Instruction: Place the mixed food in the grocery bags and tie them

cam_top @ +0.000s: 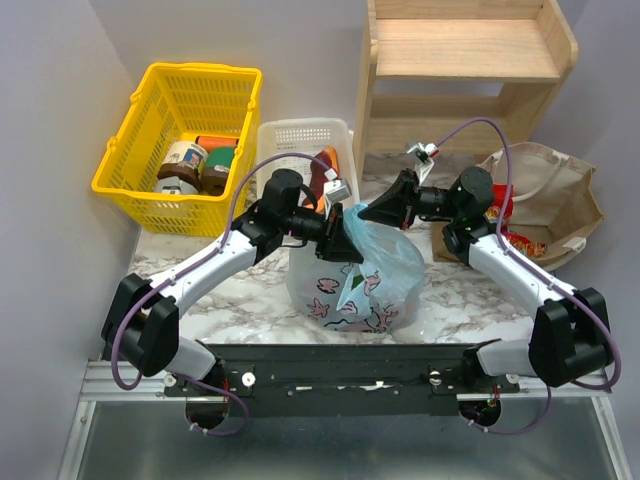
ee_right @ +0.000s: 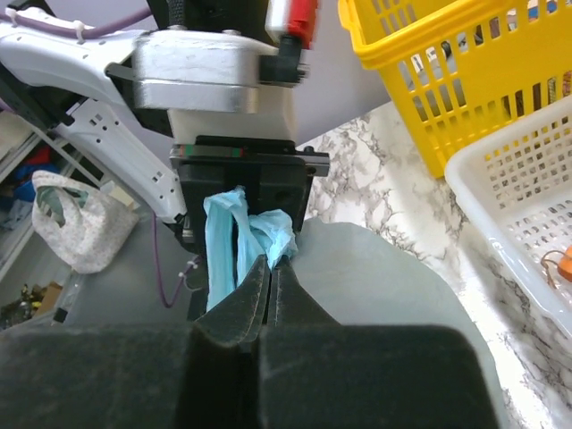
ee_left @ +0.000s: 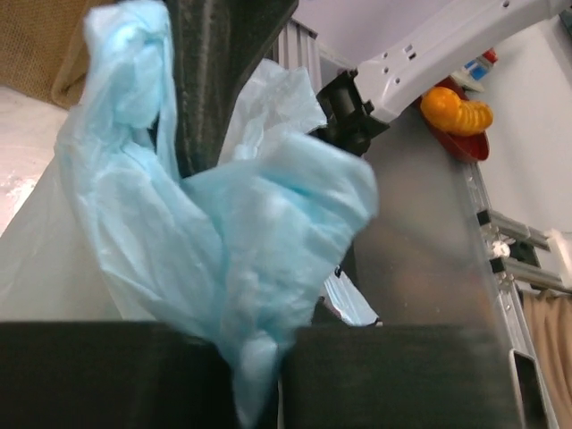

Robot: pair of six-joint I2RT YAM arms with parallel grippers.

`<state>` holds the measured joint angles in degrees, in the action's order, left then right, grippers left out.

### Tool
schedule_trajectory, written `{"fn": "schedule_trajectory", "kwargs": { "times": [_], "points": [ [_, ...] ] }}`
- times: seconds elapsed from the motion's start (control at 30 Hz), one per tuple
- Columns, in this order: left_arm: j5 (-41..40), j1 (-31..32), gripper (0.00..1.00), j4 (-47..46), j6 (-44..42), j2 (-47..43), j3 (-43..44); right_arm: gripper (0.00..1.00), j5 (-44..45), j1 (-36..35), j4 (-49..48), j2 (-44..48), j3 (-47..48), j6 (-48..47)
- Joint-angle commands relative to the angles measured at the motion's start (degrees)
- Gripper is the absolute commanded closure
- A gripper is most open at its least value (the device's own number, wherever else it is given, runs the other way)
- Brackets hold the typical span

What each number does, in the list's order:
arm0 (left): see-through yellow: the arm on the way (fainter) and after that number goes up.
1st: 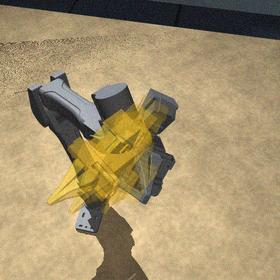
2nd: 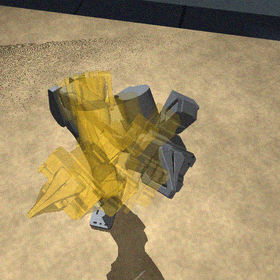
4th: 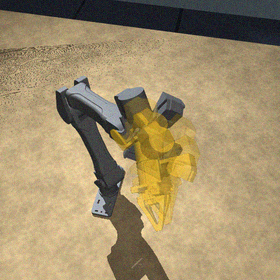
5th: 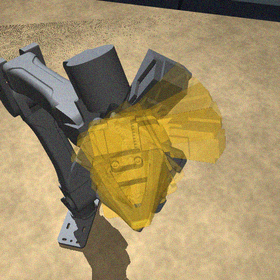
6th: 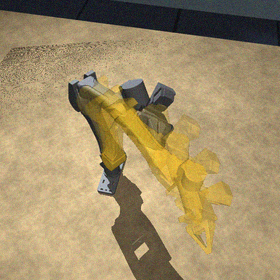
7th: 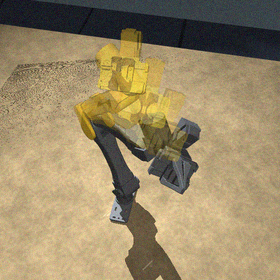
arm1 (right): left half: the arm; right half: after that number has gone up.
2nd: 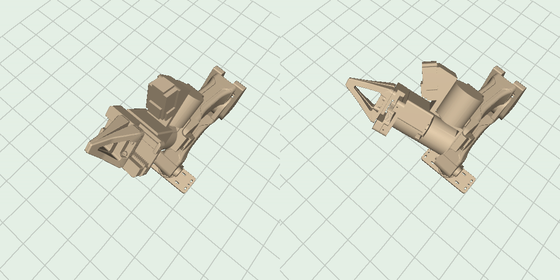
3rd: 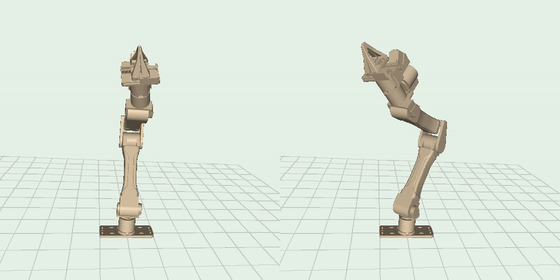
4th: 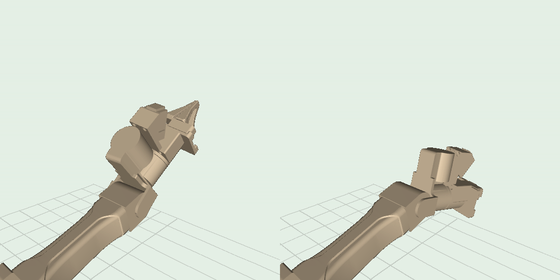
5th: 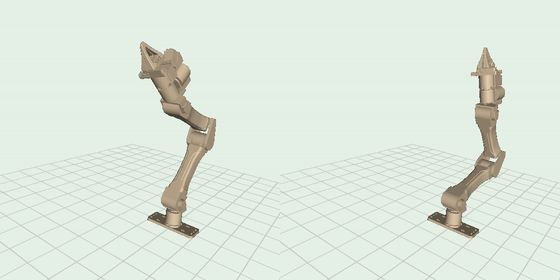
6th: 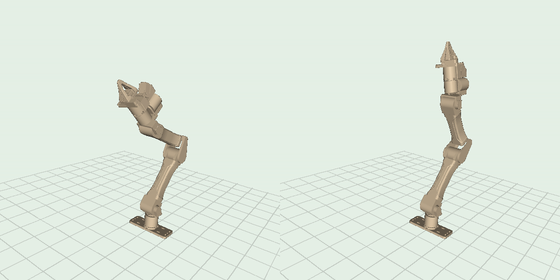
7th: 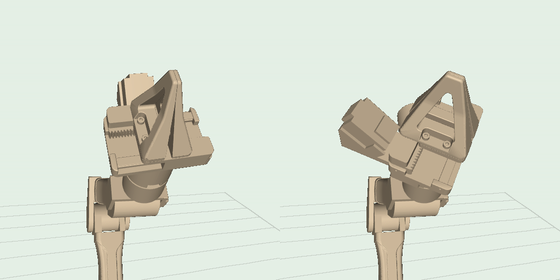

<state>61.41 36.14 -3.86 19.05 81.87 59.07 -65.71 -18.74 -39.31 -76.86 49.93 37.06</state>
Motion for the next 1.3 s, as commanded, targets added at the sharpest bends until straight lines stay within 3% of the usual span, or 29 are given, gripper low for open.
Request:
{"fn": "schedule_trajectory", "kwargs": {
  "times": [0.0,0.07,0.17,0.3,0.6,0.77,0.83,1.1,1.27],
  "points": [
    [-2.2,0.6,0.52,8.8,-6.5,-1.3,3.9,0.99,2.6,0.0,4.3,2.8,0.2,-6.3],
    [-3.2,0.6,0.37,9.4,-7.2,-2.1,4.9,0.99,3.7,0.0,8.8,3.6,0.8,-8.1],
    [-4.5,0.6,0.29,11.3,-9.0,-2.5,6.8,0.99,4.8,0.0,14.0,4.3,1.8,-11.7],
    [-6.3,0.6,0.24,15.5,-10.9,-2.2,10.0,0.99,5.2,-0.1,18.0,5.3,2.7,-15.0],
    [-7.5,0.6,0.24,18.4,-10.7,2.2,16.4,0.99,7.6,-0.7,26.0,7.5,4.4,-21.9],
    [-7.1,0.5,0.41,17.3,-9.3,3.5,16.5,0.99,10.4,-1.0,30.3,9.4,4.7,-24.4],
    [-8.1,0.5,0.43,17.4,-9.4,3.7,16.0,0.99,10.7,-1.1,32.4,9.6,5.3,-25.6],
    [-5.9,0.4,0.24,9.8,-2.7,2.2,14.6,0.99,13.3,-1.3,36.3,10.7,5.6,-28.4],
    [-6.3,0.5,0.21,7.1,1.5,4.2,13.9,0.99,14.2,-1.6,36.8,11.1,5.2,-28.9]
  ]
}}
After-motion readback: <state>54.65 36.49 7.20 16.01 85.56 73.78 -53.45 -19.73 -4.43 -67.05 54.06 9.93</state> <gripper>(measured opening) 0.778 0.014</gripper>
